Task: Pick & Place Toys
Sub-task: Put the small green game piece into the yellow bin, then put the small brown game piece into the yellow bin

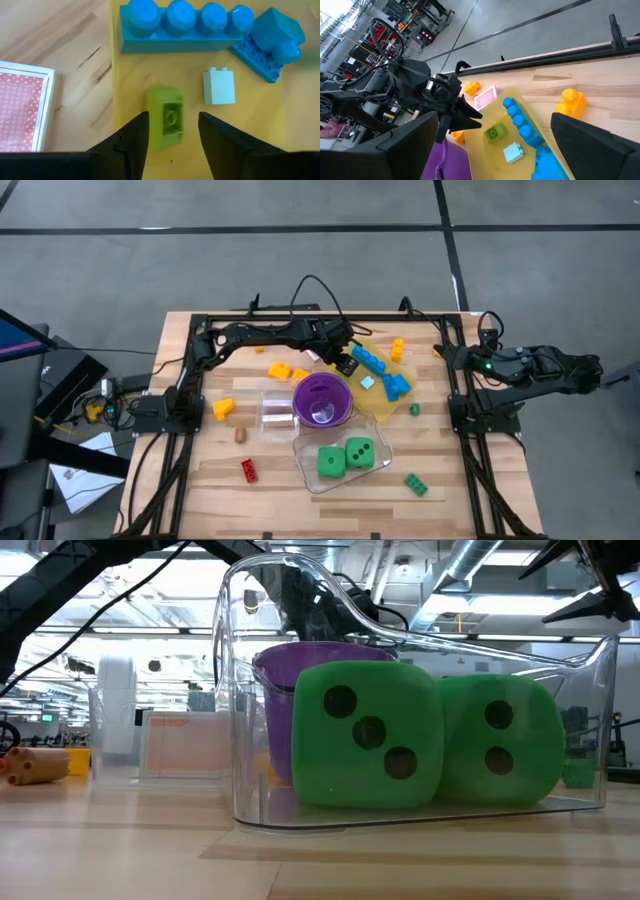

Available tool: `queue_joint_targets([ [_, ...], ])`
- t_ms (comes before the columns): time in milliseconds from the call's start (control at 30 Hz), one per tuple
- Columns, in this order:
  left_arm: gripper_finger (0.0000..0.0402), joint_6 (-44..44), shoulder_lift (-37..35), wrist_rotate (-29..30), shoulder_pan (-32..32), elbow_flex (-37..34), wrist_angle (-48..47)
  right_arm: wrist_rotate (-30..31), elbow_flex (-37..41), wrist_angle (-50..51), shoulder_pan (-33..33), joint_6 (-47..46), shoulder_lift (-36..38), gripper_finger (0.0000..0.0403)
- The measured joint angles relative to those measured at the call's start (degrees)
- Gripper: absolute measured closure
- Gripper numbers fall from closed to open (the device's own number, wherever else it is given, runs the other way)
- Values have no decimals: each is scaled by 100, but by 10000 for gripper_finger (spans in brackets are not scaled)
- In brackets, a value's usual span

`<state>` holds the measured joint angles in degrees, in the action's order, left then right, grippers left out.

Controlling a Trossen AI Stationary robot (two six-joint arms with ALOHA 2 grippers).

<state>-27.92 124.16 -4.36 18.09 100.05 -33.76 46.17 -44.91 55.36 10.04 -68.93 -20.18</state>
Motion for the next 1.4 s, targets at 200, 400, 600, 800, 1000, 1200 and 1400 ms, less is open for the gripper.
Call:
queue_joint_targets([
  [200, 235, 0, -2, 2, 7, 0, -2, 11, 0, 82, -2, 0, 0, 23],
  [400, 229, 89, -200, 130, 92, 0, 77, 33, 0, 83, -4, 11, 0, 23],
  [600, 228, 634, -652, 481, 265, 4, 230, 173, 0, 135, -13, 42, 4, 23],
  [800, 224, 1451, -1393, 851, 465, 2, 353, 304, -2, 132, -54, 55, 37, 23],
  [1000, 229, 2368, -2348, 996, 642, 0, 521, 368, 0, 117, -150, 53, 35, 23],
  [1200, 230, 2792, -3297, 1240, 753, -401, 576, 382, 0, 95, -266, 42, 35, 23],
  [1400, 230, 2801, -4162, 1491, 809, -1129, 601, 380, 0, 12, -323, 42, 33, 23],
])
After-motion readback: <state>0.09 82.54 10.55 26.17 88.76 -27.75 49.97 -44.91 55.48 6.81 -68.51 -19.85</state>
